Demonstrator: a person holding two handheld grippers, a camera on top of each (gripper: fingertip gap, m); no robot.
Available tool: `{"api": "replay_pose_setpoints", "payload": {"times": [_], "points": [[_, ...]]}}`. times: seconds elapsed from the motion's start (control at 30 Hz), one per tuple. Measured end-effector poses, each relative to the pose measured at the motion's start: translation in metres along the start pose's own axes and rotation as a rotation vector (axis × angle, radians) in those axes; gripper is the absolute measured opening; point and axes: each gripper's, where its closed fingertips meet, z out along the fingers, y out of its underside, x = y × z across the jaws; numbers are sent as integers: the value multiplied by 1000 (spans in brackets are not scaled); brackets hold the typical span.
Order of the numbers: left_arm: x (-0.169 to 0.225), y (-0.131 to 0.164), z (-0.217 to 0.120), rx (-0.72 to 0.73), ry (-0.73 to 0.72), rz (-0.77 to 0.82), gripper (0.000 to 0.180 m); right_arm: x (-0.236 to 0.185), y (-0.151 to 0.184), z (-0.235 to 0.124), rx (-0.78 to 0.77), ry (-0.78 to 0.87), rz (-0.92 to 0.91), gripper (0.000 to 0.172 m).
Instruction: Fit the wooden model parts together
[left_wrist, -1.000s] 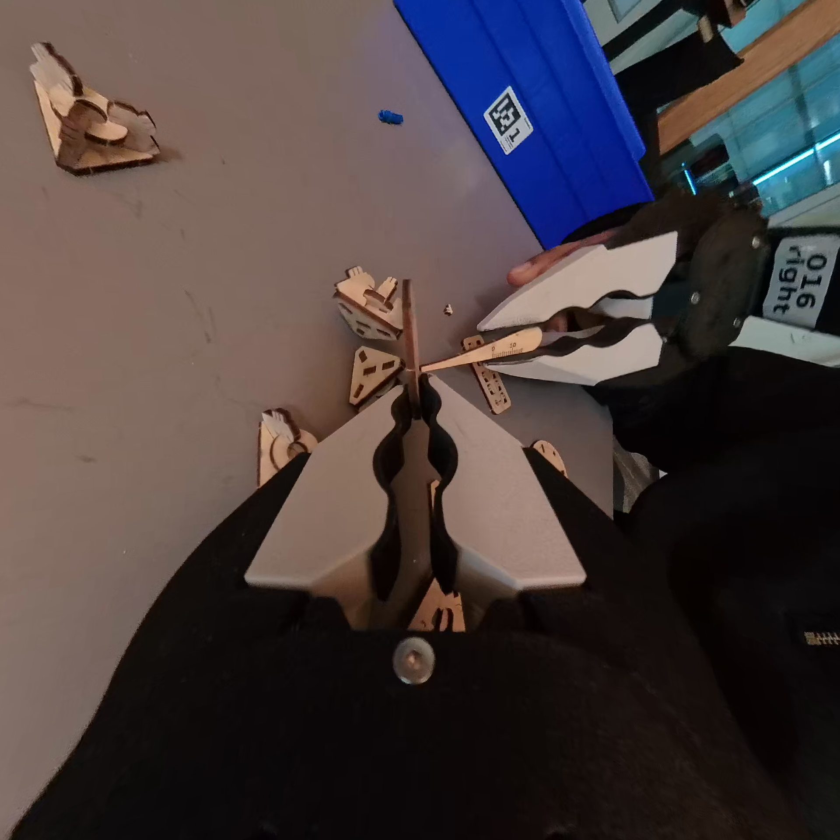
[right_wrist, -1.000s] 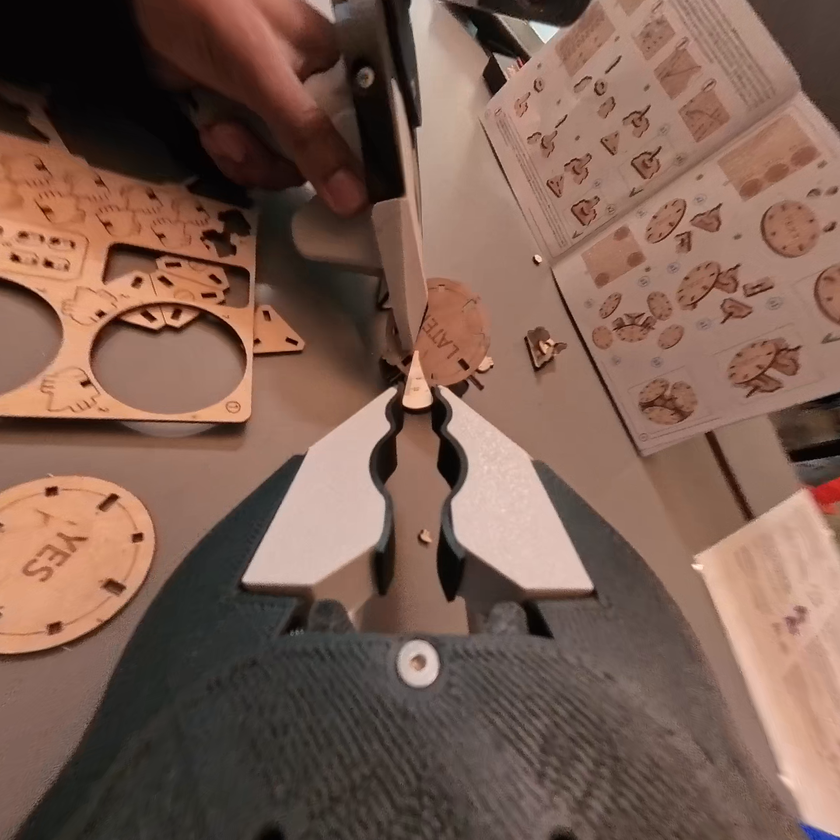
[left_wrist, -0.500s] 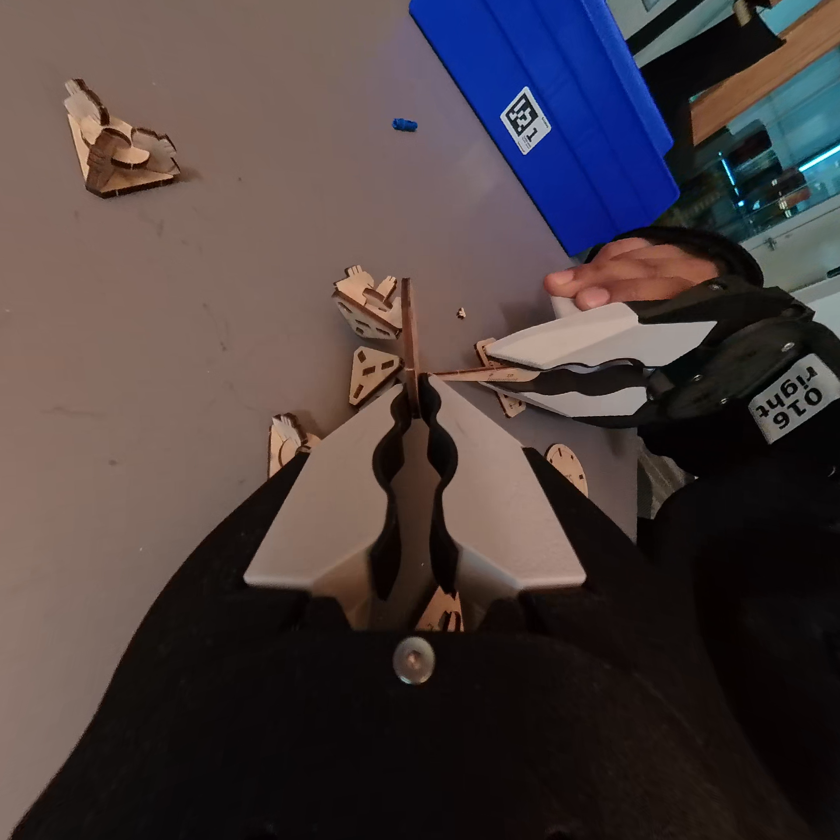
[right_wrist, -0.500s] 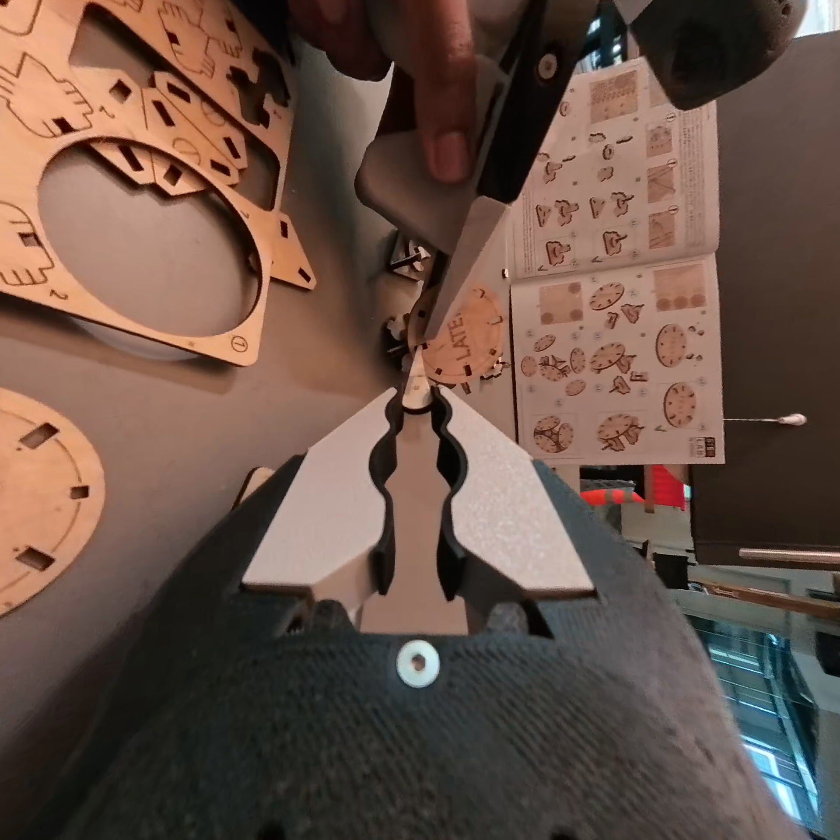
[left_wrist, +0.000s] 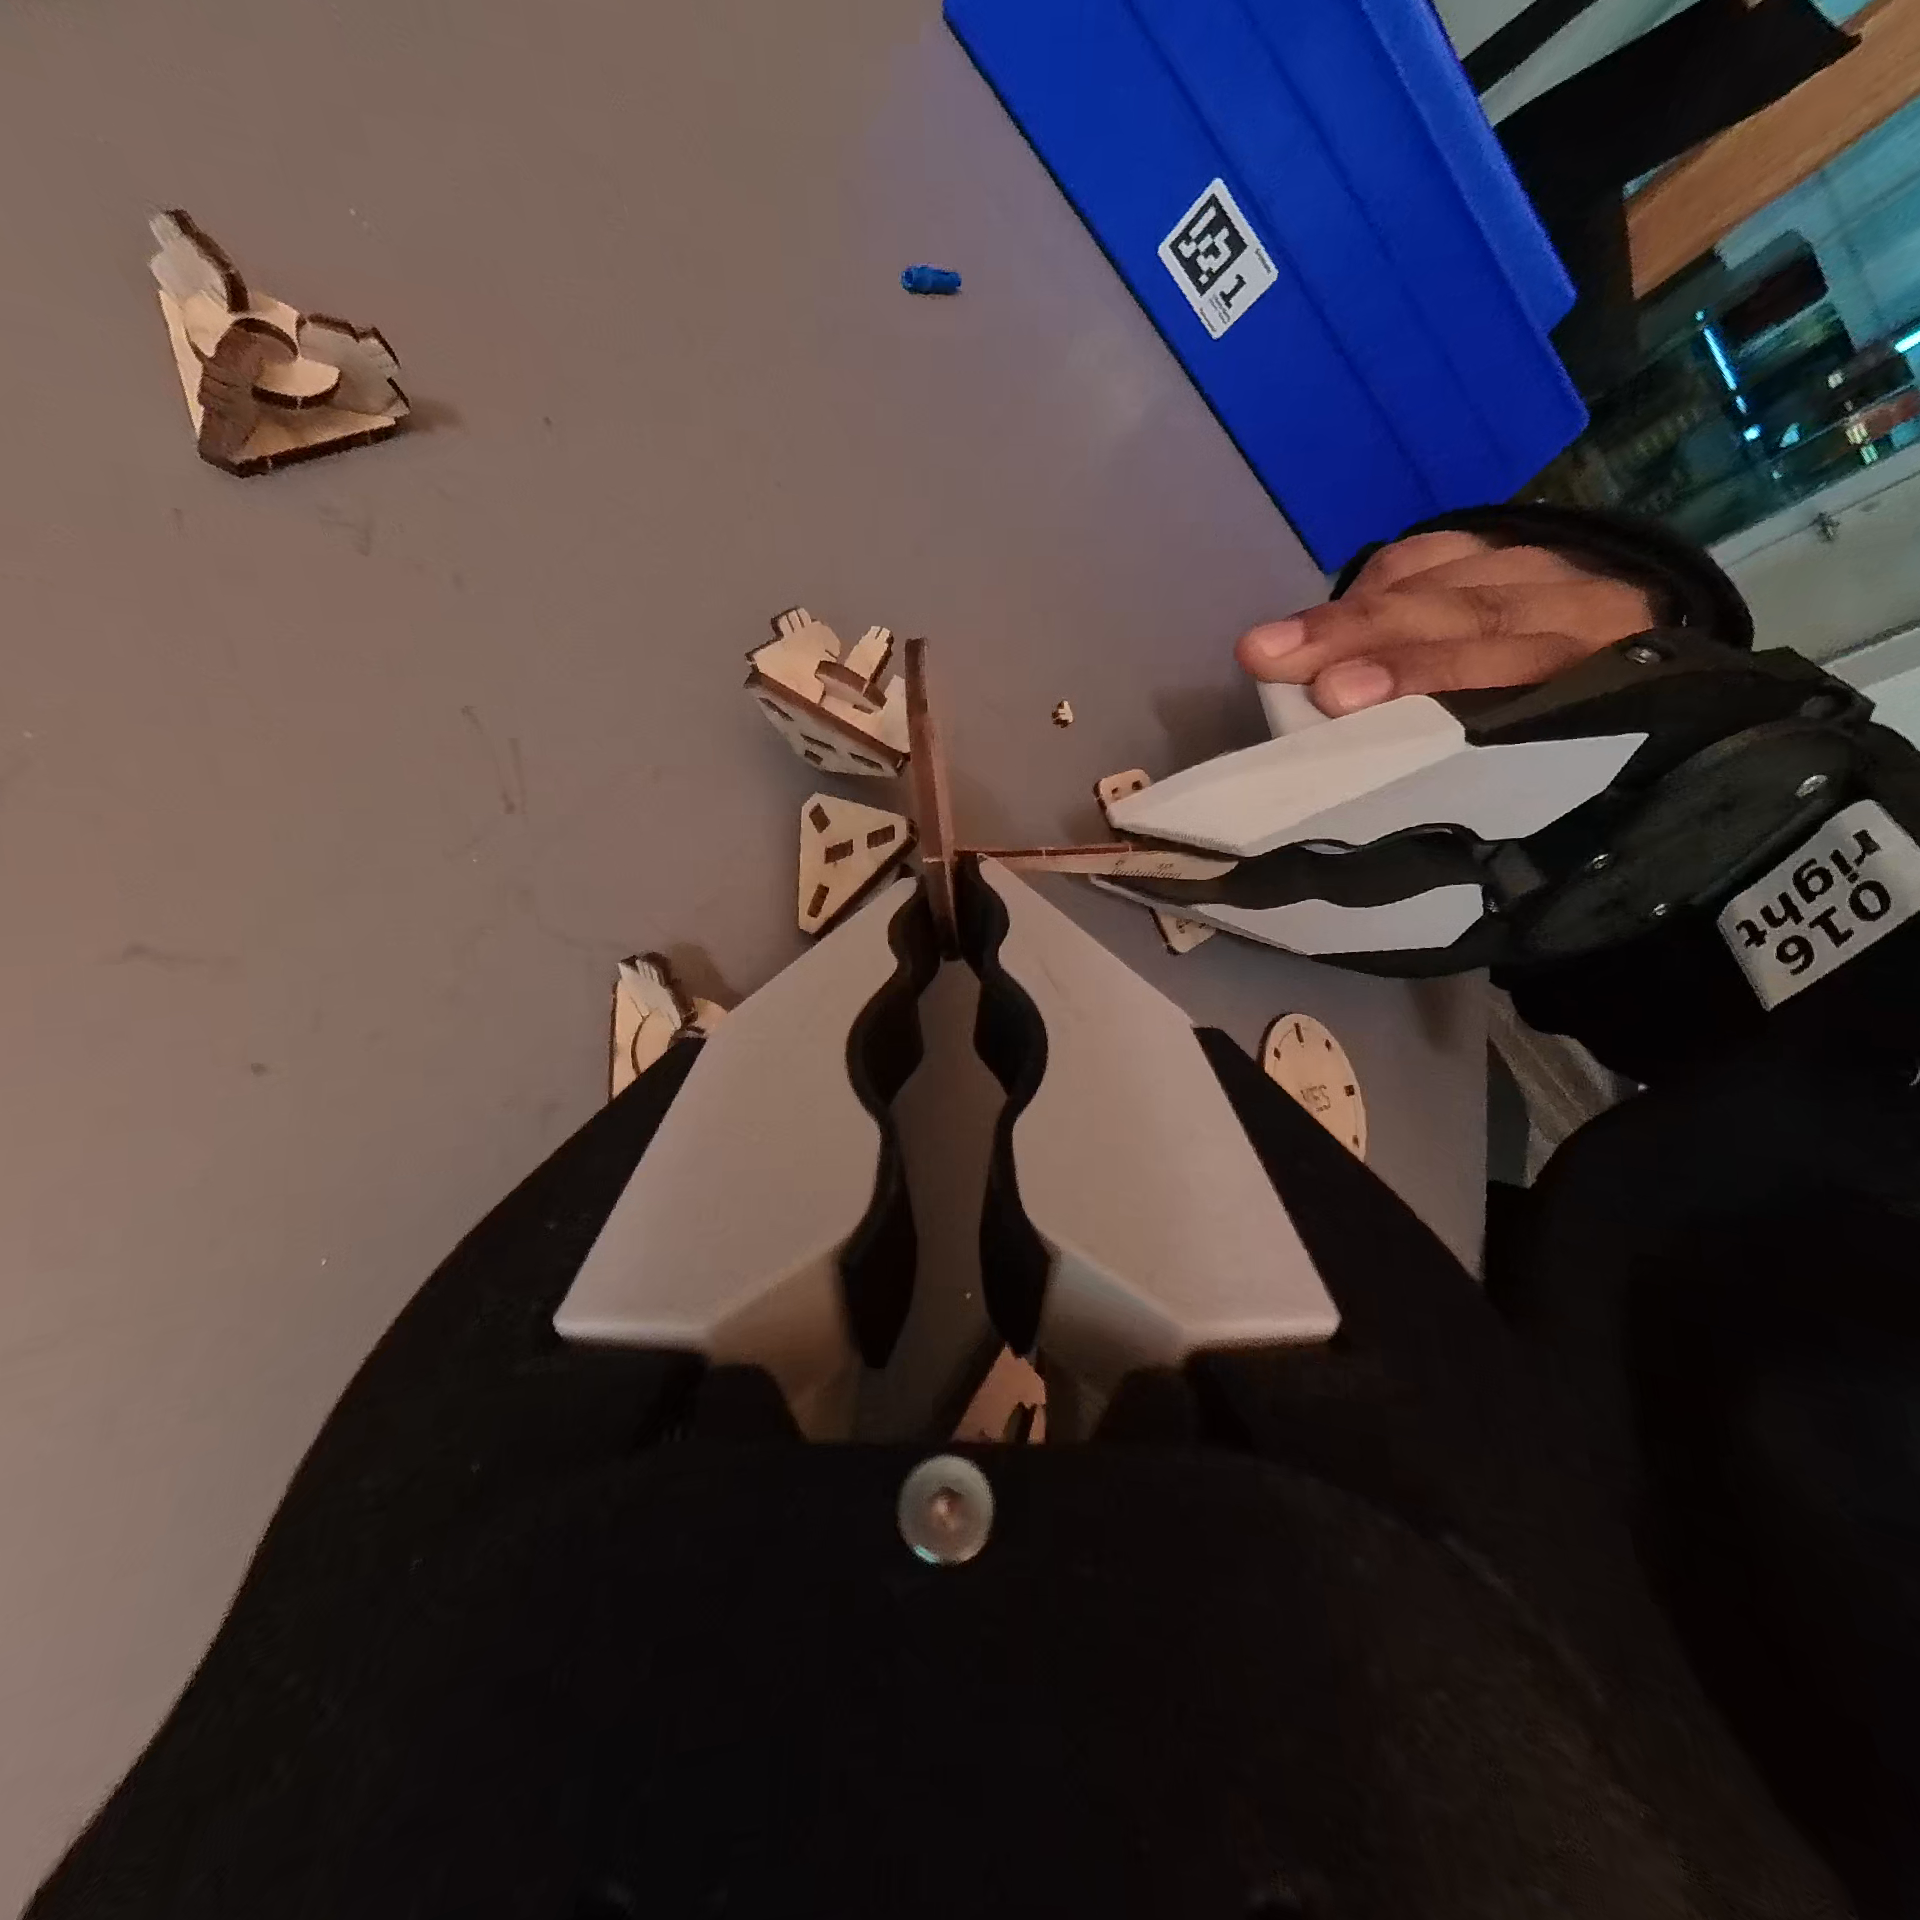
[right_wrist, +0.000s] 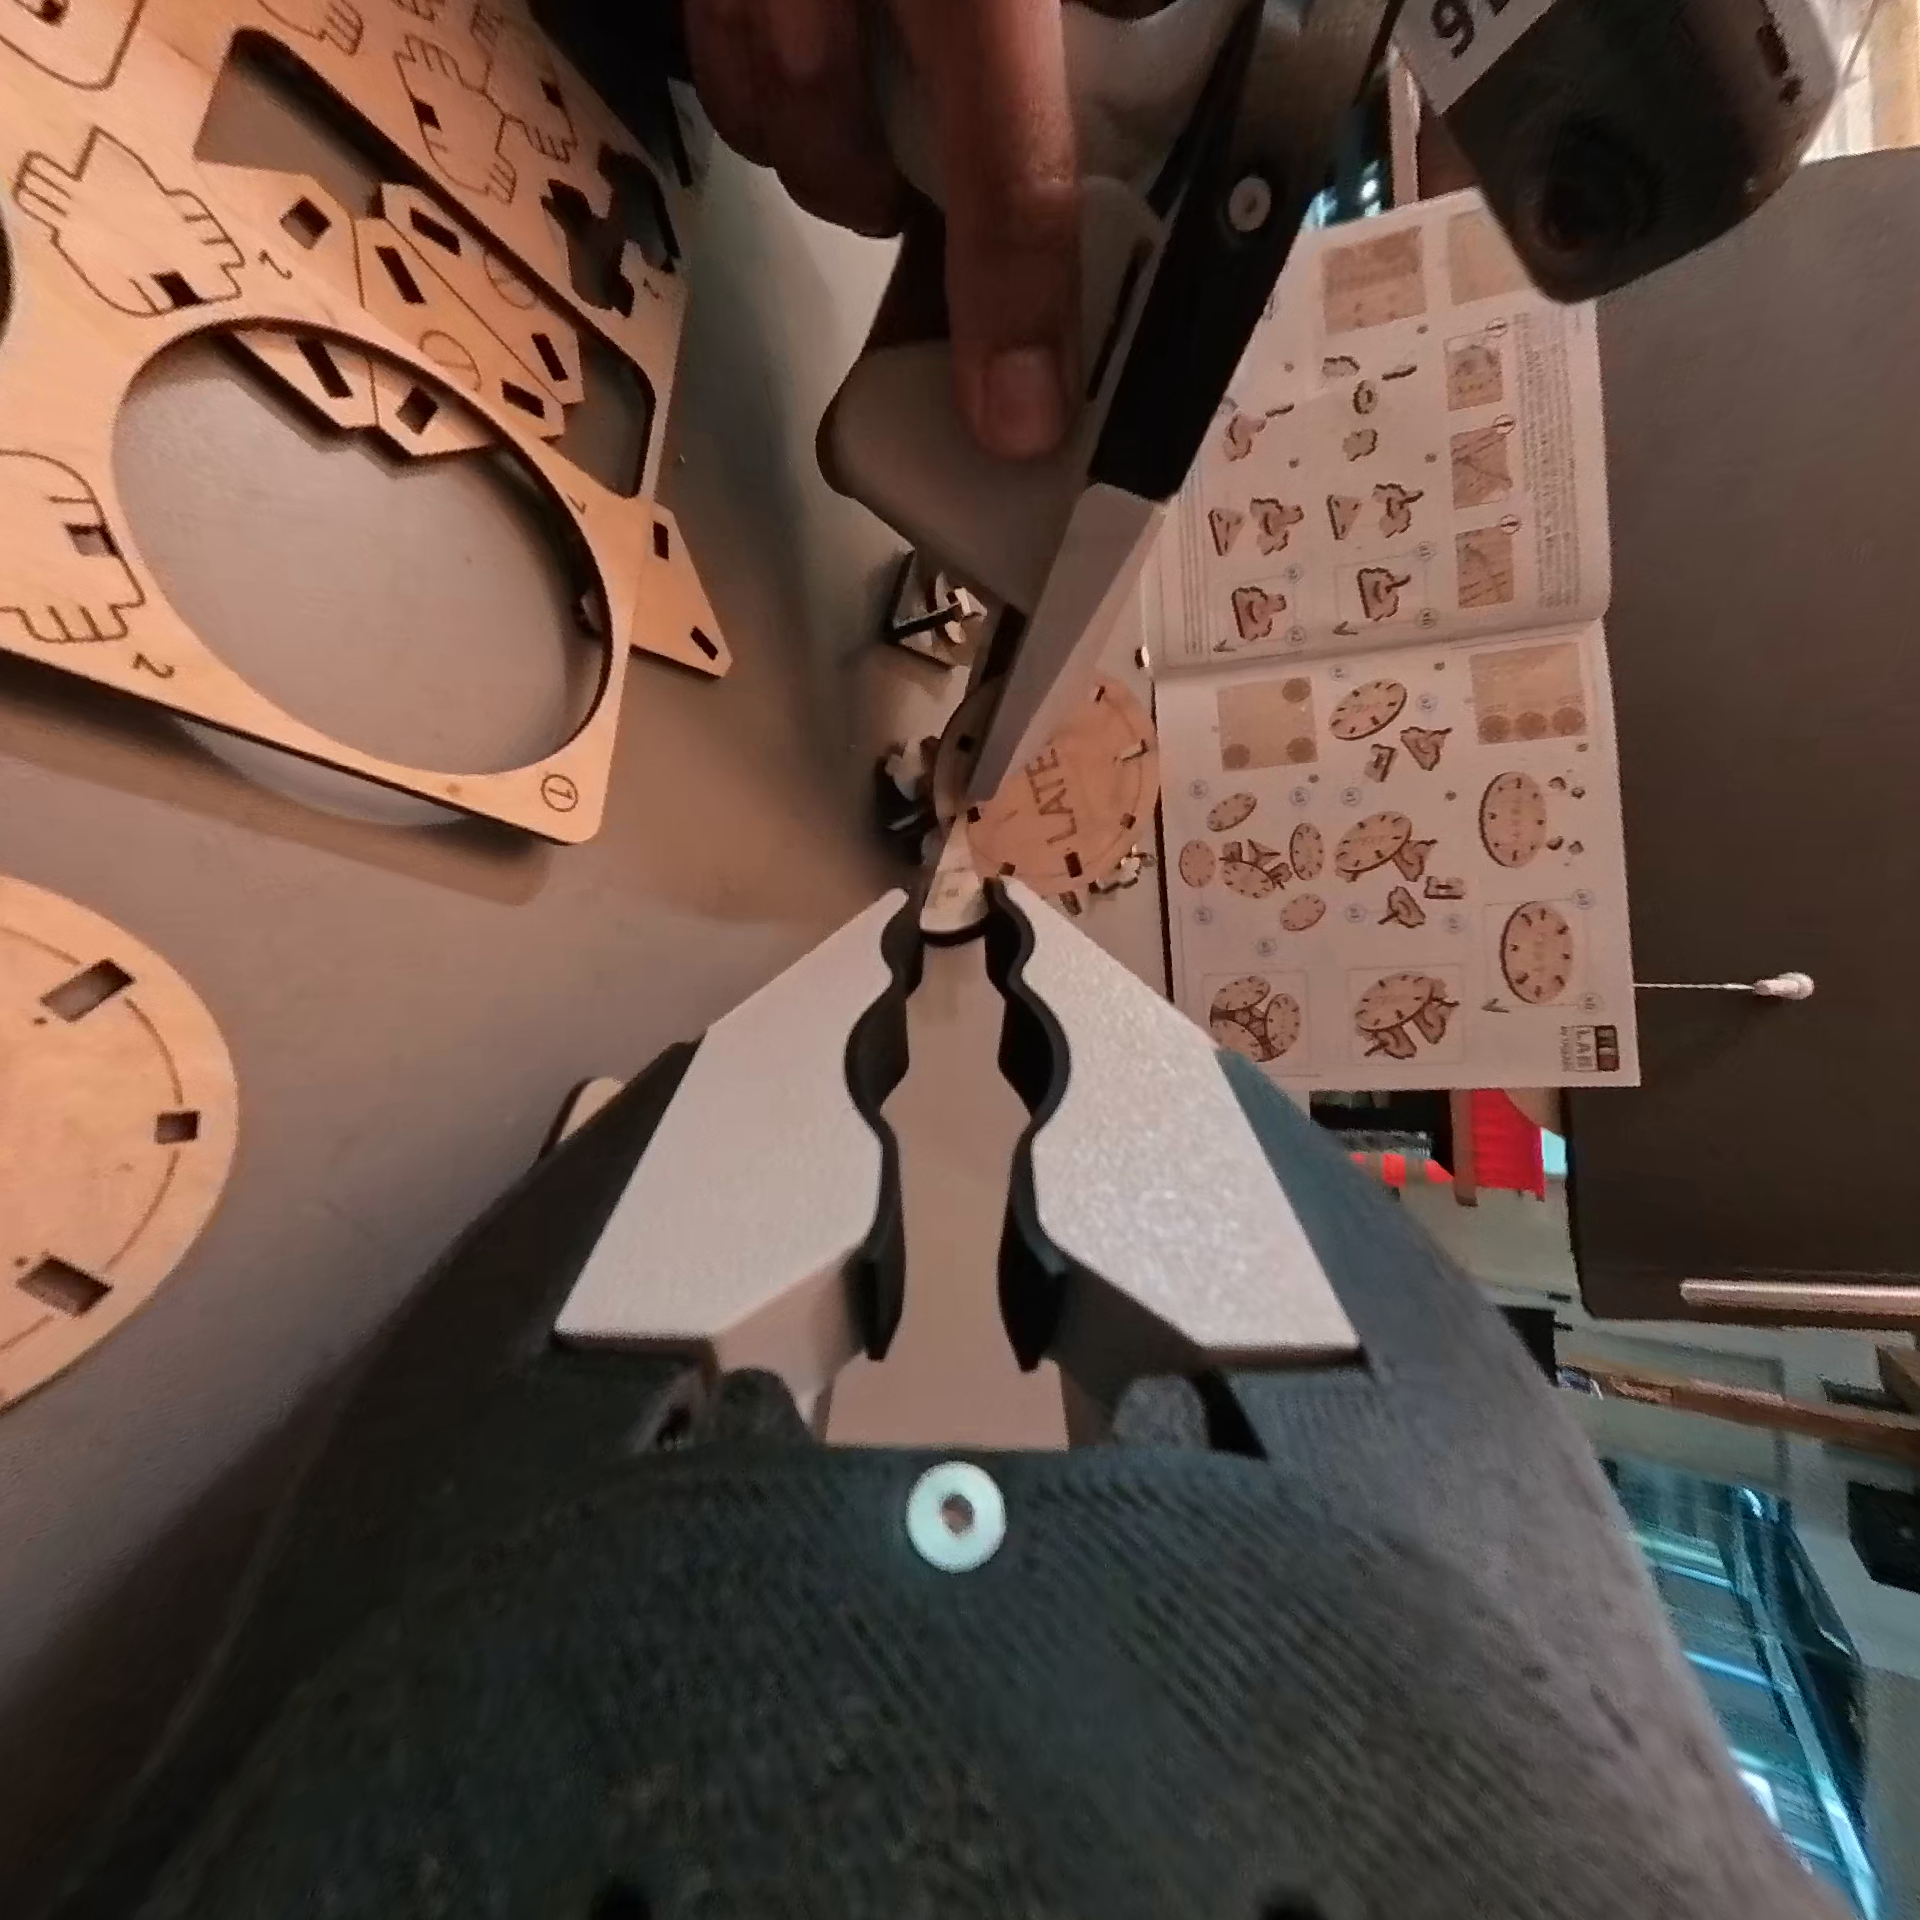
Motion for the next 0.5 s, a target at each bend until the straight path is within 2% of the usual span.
{"api": "replay_pose_setpoints", "payload": {"times": [0.27, 0.5], "points": [[-2, 1, 2, -23, -146, 162, 2, -8, 17, 3, 16, 45, -5, 10], [-5, 2, 1, -42, -193, 190, 2, -11, 16, 8, 8, 98, -36, 10]]}}
